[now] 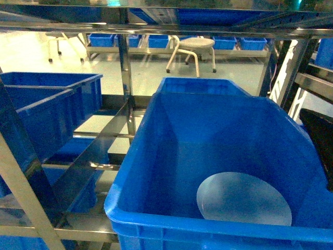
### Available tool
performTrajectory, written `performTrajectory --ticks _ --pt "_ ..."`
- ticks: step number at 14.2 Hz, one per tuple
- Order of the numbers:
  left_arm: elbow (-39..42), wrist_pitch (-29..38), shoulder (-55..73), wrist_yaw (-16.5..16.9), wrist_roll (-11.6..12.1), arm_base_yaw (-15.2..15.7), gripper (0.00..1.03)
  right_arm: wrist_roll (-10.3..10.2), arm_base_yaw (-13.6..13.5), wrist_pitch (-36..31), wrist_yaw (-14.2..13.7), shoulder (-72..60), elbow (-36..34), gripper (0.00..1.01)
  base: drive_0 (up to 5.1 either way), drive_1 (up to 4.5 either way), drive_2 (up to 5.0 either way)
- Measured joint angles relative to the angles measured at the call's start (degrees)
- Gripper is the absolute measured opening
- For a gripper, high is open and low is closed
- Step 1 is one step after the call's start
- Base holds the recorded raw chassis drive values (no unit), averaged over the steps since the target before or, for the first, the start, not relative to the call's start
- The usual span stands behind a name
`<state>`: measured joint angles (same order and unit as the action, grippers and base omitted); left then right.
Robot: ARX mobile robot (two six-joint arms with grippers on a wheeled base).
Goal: Place blue tray on left shelf second layer neatly
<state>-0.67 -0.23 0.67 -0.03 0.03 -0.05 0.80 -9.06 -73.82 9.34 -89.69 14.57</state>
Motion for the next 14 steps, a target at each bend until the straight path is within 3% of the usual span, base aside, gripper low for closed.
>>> performTrajectory --ticks 3,6,9,10,11,12,13,14 --pt "0.0 0.0 0.0 0.0 0.0 0.0 0.98 -0.2 -0.7 6.8 -0.3 13.4 -7.1 0.98 0.0 0.00 0.0" --pt "0.0 0.0 0.0 0.0 0.0 0.0 0.98 -0.9 -1.0 25.3 -1.0 34.6 -11.0 0.98 0.0 0.00 0.0" --pt "0.0 0.0 0.0 -0.1 0.0 0.0 0.98 -0.8 -5.2 42.3 -5.6 53.2 -11.9 0.98 0.0 0.00 0.0" --pt "0.0 0.0 0.0 0.0 0.0 0.0 0.98 -0.8 -5.3 41.3 -7.4 53.3 -12.0 0.97 0.0 0.00 0.0" --pt "0.0 0.0 0.0 0.0 0.0 0.0 0.98 -0.8 -7.5 37.2 -15.8 52.3 -13.3 0.87 0.0 0.00 0.0" --pt "0.0 0.0 0.0 0.0 0.0 0.0 0.98 -0.8 -6.5 41.1 -21.5 54.3 -13.9 0.75 0.0 0.00 0.0" --pt "0.0 0.0 0.0 0.0 0.0 0.0 0.98 -0.8 -3.9 42.9 -22.4 57.9 -13.9 0.62 0.0 0.00 0.0" --pt "0.0 -0.1 0.0 0.0 0.0 0.0 0.98 -0.8 -2.3 45.6 -21.2 61.5 -13.9 0.49 0.0 0.00 0.0"
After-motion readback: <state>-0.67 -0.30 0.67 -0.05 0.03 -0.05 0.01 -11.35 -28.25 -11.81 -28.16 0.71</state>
